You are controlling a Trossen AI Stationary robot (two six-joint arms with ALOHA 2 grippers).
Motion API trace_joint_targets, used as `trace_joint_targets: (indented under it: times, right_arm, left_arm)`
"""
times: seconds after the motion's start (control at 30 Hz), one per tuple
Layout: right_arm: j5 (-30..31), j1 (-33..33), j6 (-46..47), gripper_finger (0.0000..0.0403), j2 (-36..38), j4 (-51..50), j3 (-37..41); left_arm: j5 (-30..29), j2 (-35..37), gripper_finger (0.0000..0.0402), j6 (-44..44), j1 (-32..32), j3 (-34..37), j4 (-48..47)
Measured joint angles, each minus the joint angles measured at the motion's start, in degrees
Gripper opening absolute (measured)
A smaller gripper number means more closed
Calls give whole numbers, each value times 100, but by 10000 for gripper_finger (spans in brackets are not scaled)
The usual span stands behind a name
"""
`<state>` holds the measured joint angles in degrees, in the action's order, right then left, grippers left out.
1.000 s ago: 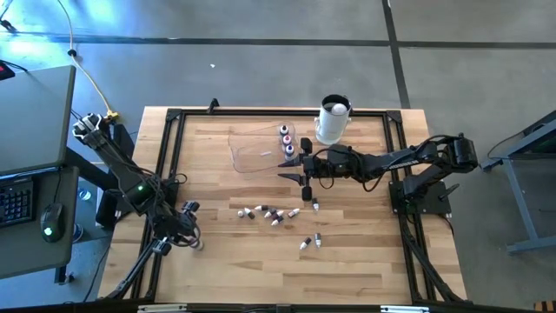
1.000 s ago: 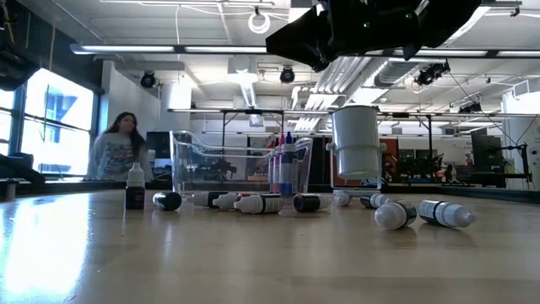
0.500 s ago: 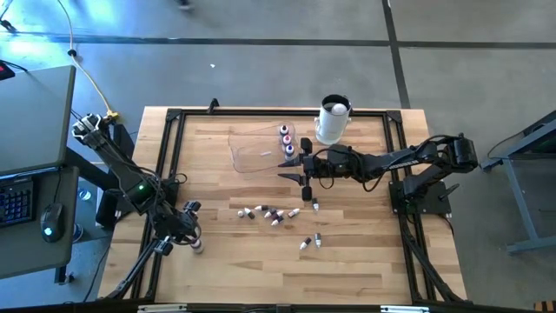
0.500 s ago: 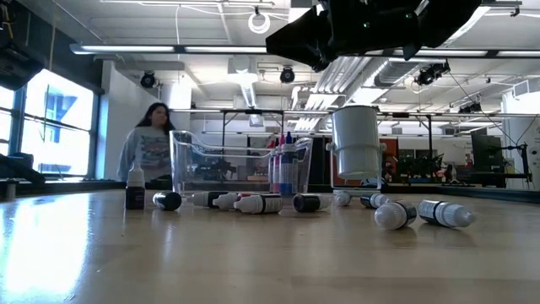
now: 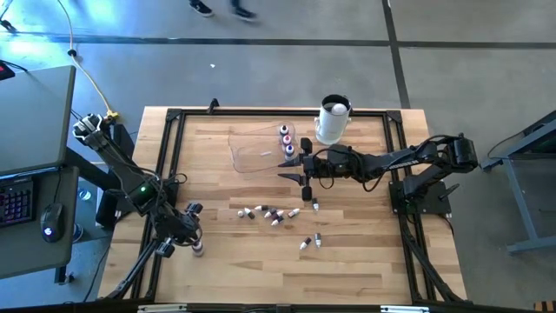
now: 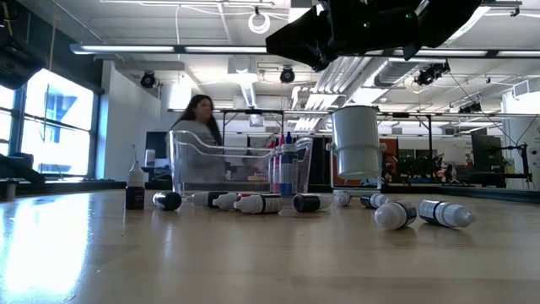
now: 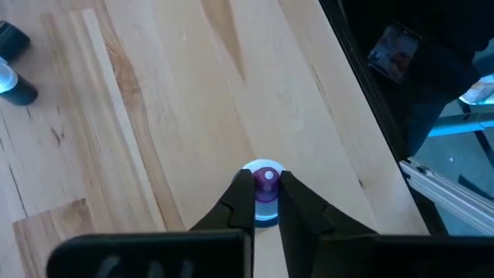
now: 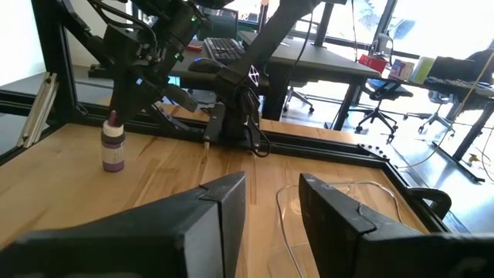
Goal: Pick & Place food coloring
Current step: Put the large purple food coloring bottle into the transparent container
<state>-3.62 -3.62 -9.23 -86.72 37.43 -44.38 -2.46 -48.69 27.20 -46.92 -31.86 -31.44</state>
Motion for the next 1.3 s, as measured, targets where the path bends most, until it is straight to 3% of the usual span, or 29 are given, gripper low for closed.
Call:
trace_joint_targets:
  times: [0.27,0.43,0.6,0.87,1.0,1.13,1.3]
  right_arm:
    - [0,1,-22,114,0,0,0]
    - [0,0,-24,114,0,0,0]
    - [0,0,-24,114,0,5,0]
    - [31,-4,-24,114,0,103,0]
    - [56,-13,-24,114,0,215,0]
    - [591,-14,-22,115,188,10,0]
    - [1607,-78,-494,114,915,-943,0]
  left_arm:
    - [-44,0,28,-173,0,0,41]
    - [-456,-2,28,-754,0,7,198]
    - [-1453,0,28,-1223,2,7,213]
    - [-4056,2,28,-1395,4,4,985]
    - [-4511,4,28,-1761,14,2,1741]
    - [-4529,4,28,-1840,485,-7,2433]
    - [-4495,4,28,-1840,1773,-7,2881]
